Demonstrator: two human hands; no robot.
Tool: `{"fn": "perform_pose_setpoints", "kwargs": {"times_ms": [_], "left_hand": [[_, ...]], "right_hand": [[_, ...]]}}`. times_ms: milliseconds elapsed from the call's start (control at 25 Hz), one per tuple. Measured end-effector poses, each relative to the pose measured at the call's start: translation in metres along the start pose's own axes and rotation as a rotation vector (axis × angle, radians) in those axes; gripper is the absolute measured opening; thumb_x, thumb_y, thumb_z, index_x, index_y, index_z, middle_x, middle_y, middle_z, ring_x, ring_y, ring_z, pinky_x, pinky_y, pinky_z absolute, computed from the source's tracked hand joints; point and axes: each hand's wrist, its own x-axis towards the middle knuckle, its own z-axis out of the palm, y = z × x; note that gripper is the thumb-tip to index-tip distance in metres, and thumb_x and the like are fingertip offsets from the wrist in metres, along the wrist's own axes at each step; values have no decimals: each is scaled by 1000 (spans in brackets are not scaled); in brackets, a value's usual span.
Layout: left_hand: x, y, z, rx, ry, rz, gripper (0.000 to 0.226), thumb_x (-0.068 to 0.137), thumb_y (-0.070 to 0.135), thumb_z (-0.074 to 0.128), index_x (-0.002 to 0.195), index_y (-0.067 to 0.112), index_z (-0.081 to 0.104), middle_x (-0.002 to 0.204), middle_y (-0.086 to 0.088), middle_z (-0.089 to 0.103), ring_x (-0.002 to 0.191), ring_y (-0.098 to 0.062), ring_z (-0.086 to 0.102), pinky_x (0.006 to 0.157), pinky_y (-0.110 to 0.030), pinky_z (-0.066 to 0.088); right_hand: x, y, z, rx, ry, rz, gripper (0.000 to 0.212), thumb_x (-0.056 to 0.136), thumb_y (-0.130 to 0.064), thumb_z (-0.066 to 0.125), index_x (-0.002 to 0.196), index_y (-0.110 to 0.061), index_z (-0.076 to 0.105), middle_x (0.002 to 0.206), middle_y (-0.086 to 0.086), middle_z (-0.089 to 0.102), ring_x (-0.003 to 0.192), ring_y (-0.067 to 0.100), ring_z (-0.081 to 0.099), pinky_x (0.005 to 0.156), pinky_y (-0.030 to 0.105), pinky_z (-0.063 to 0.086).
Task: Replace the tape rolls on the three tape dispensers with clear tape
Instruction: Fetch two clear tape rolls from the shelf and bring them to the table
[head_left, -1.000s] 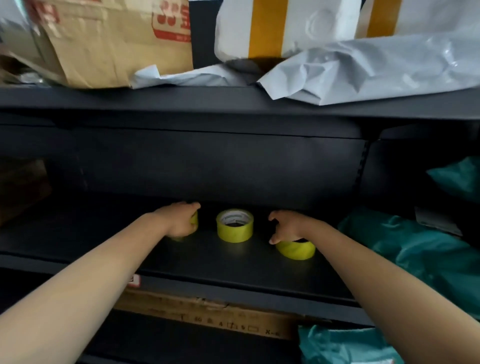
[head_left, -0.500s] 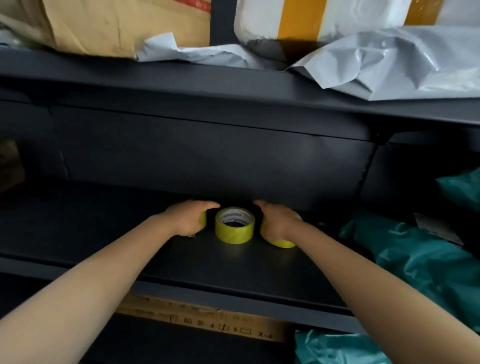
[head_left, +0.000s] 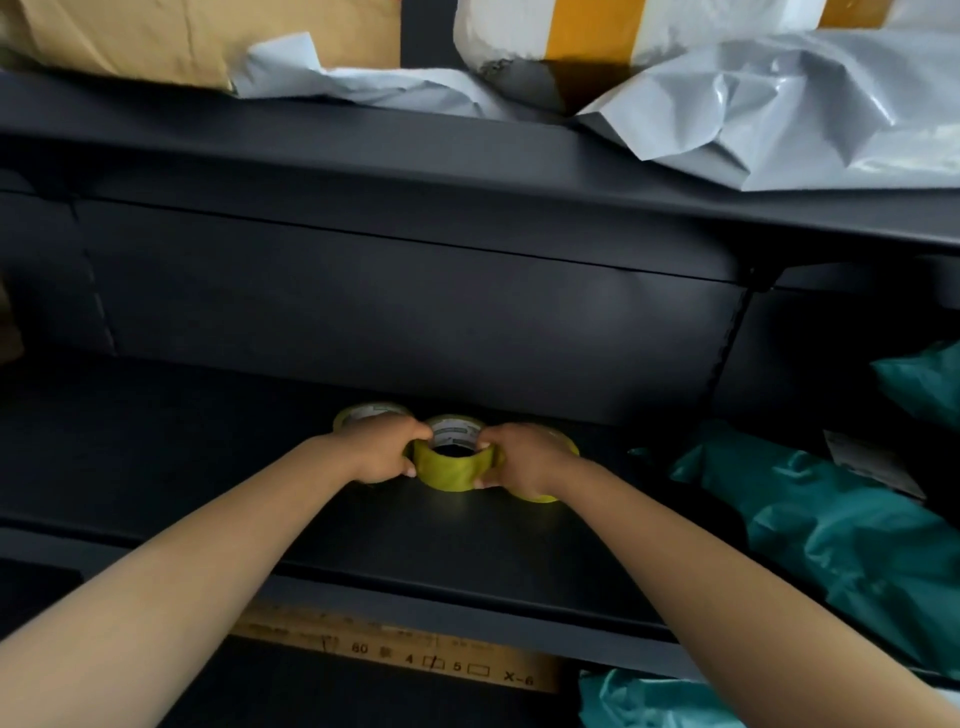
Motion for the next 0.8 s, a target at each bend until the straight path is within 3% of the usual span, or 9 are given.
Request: {"fn": "perform_pose_setpoints", "kwargs": {"times_ms": [120, 320, 520, 640, 800], "left_hand": [[0, -6, 3, -22, 3, 70, 28, 87, 18, 59, 114, 25, 56, 102, 4, 53, 96, -13, 50, 78, -30, 41], [7, -18, -4, 7, -14, 247, 14, 87, 19, 57, 96, 29, 55, 96, 2, 53, 95, -14, 51, 80, -31, 42], [19, -11, -34, 85, 24, 420, 26, 90, 20, 54, 115, 25, 54, 97, 3, 44, 98, -14, 46, 81, -30, 37], [24, 12, -50, 46, 68, 536, 26, 87, 20, 58, 113, 26, 56, 100, 2, 49, 100, -16, 50, 88, -36, 43], [26, 82, -63, 11, 109, 758, 23, 85, 18, 61, 107, 24, 59, 93, 5, 50, 94, -15, 51, 85, -34, 43]], "right_hand": [[3, -1, 6, 7, 2, 33, 59, 79, -49, 66, 129, -23, 49, 128, 2, 56, 114, 23, 53, 81, 29, 41], [2, -5, 4, 66, 38, 85, 53, 77, -43, 71, 122, -19, 54, 125, 2, 56, 112, 22, 53, 76, 25, 34], [-16, -16, -9, 100, 177, 219, 49, 73, -40, 75, 111, -13, 59, 117, 7, 61, 108, 24, 55, 79, 28, 40], [-44, -19, -35, -51, 285, 322, 53, 71, -48, 75, 113, -18, 61, 113, 7, 66, 105, 28, 59, 82, 32, 44], [-117, -11, -69, -135, 338, 517, 52, 68, -49, 76, 111, -22, 63, 112, 5, 66, 104, 28, 60, 76, 29, 42]]}}
